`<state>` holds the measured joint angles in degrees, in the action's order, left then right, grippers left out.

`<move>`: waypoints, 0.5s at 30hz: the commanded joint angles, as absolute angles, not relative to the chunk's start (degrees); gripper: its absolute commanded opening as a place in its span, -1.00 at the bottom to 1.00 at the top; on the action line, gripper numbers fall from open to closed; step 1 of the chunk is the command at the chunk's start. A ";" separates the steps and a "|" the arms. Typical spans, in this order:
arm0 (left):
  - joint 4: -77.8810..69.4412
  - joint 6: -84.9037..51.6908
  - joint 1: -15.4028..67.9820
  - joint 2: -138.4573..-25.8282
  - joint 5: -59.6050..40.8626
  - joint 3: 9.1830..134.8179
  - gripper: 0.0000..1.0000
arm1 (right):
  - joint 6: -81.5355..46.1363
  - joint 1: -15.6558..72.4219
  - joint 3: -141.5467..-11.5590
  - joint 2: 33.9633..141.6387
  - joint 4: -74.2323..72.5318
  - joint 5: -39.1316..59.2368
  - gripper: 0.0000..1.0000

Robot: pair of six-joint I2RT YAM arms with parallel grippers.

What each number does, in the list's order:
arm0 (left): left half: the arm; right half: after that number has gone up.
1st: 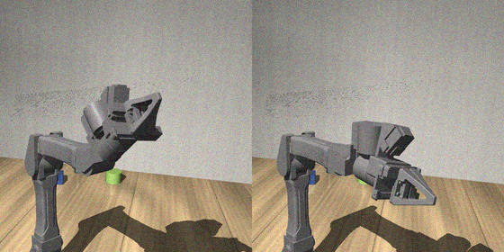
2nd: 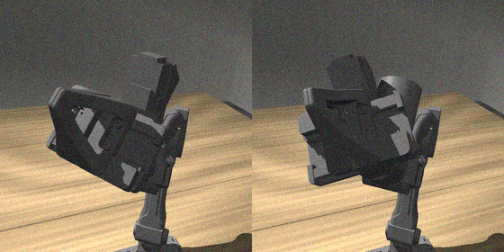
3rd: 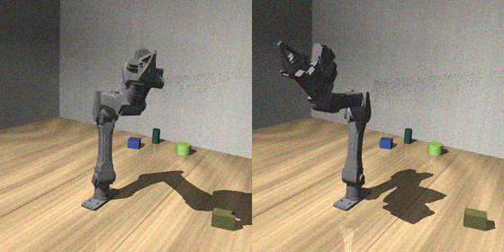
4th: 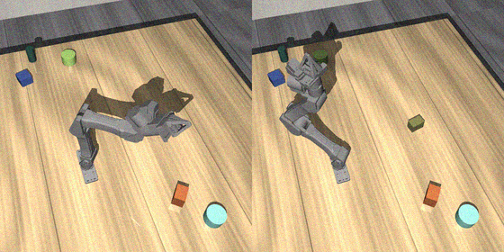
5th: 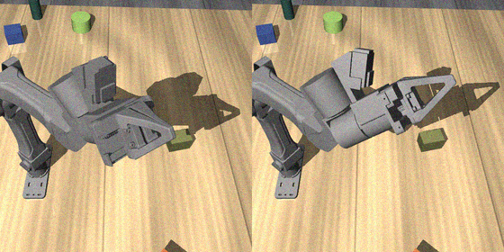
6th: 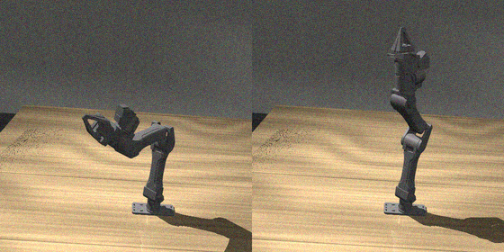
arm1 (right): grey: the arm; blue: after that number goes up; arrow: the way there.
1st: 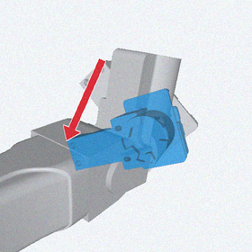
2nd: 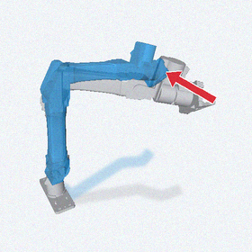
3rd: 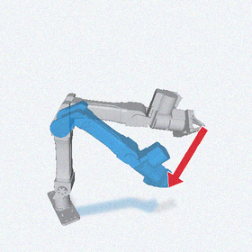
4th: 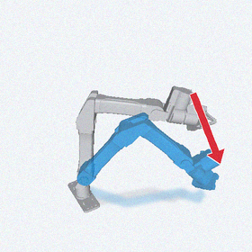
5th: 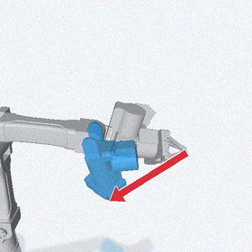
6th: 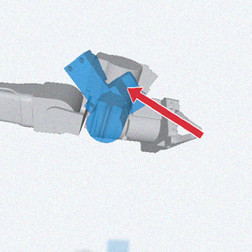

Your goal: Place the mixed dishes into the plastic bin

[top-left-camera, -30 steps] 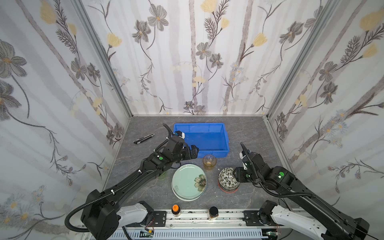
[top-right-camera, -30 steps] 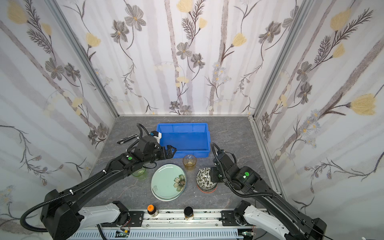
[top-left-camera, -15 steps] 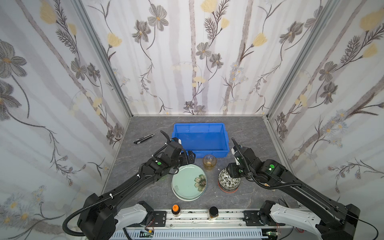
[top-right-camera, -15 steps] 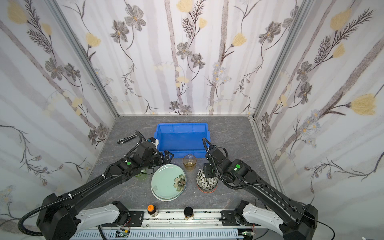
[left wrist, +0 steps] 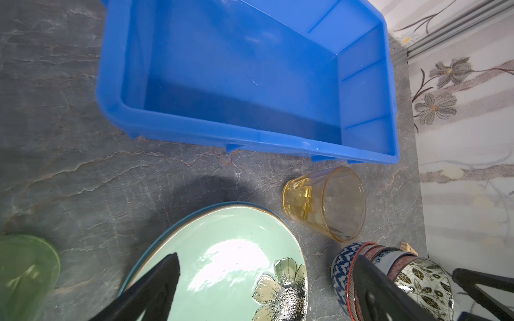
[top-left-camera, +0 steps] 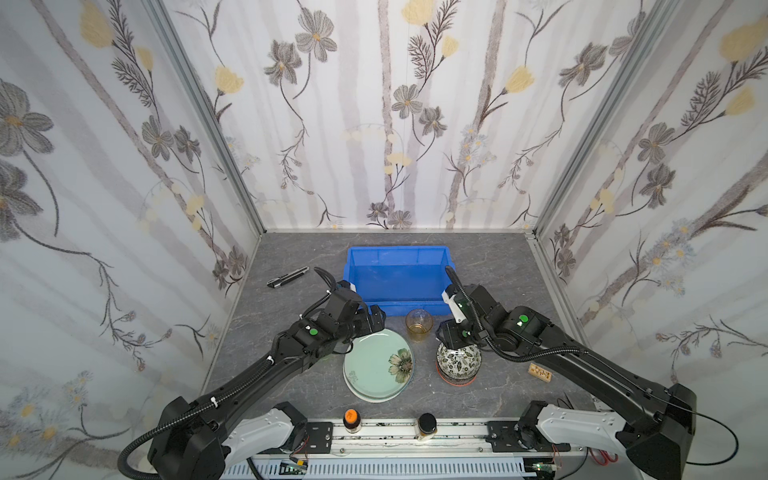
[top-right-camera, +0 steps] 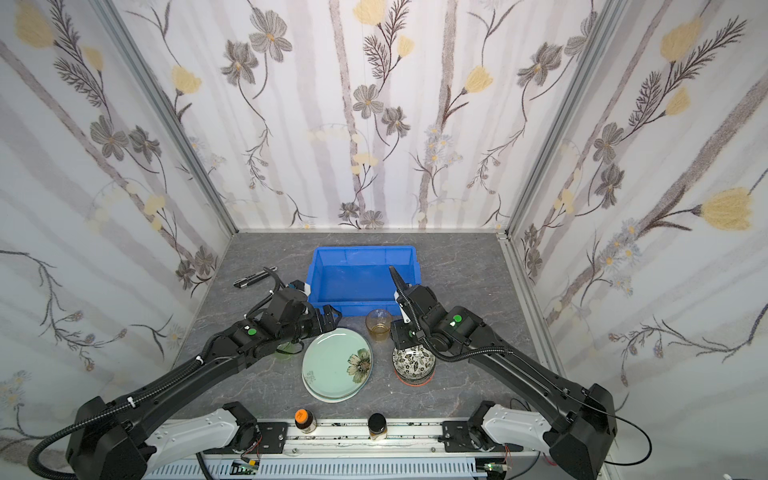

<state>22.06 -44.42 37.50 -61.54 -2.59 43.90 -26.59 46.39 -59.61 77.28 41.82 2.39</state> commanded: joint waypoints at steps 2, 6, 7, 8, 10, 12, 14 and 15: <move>27.24 -49.47 37.59 -58.18 -0.68 41.97 1.00 | -23.79 46.67 -59.90 80.14 35.39 9.84 0.07; 29.09 -52.24 37.61 -54.70 -1.63 38.65 1.00 | -23.06 46.66 -59.33 83.33 32.79 11.47 0.09; 29.38 -52.70 37.75 -53.74 -1.83 37.85 1.00 | -23.03 46.62 -59.17 84.09 32.09 11.96 0.09; 29.84 -53.18 37.79 -53.10 -1.96 37.23 1.00 | -23.03 46.65 -59.07 84.63 31.38 12.56 0.10; 30.53 -53.57 37.79 -52.23 -2.83 36.15 1.00 | -23.25 46.62 -58.89 85.89 29.79 14.11 0.12; 31.10 -53.79 37.89 -52.24 -3.43 35.60 1.00 | -23.38 46.66 -59.11 87.19 28.98 14.93 0.13; 31.41 -53.79 38.15 -52.80 -3.82 35.40 1.00 | -23.30 48.38 -59.32 88.30 28.37 15.38 0.13; 31.50 -53.77 38.42 -53.25 -3.99 35.37 1.00 | -23.29 48.53 -59.41 88.79 27.99 15.61 0.13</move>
